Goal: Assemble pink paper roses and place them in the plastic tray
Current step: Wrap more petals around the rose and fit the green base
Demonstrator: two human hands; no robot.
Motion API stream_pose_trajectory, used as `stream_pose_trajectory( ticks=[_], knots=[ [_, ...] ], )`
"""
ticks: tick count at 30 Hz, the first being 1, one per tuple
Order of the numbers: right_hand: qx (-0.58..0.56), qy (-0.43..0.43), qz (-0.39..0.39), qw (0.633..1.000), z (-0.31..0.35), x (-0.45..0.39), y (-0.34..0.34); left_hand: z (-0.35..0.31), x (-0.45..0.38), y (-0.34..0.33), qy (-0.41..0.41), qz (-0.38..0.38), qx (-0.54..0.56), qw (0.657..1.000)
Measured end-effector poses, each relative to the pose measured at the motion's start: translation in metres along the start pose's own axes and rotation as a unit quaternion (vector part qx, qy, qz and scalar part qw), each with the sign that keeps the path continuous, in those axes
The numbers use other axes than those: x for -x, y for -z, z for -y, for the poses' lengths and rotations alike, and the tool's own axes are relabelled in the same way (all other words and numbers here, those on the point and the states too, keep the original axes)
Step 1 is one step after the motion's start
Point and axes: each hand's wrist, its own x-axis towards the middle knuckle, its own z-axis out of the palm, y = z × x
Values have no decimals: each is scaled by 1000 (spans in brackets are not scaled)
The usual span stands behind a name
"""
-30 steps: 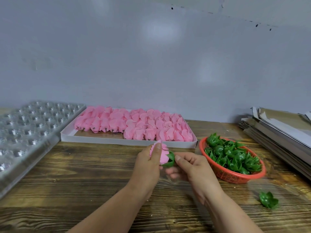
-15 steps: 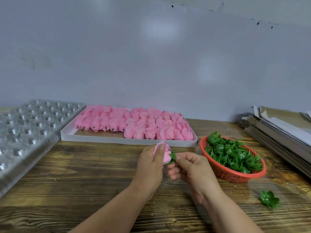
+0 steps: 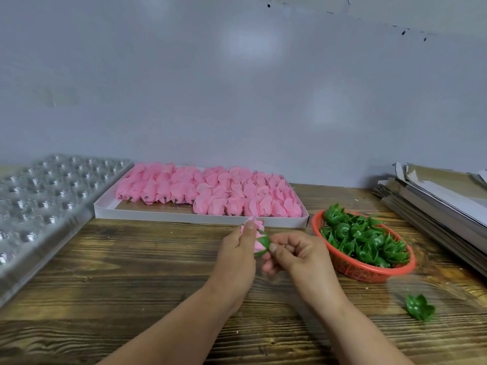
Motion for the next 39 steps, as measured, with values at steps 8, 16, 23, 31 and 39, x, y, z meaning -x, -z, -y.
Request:
stream_pose_trajectory(
  ticks=[8,16,23,31,39],
  knots=[
    [229,127,-12,965,-2,0,0,-10,-4,5,118,-34,100,987],
    [418,247,-18,874,0,4,-3,-7,-7,10,185,-14,87,979],
    [374,235,19,897,-3,3,2,-9,-7,14,219,-7,131,967],
    [374,265,-33,888,-3,8,-12,-11,-7,12,237,-25,196,951],
    [339,206,-89,914,0,8,-14,-7,-6,11,198,38,128,971]
  ],
)
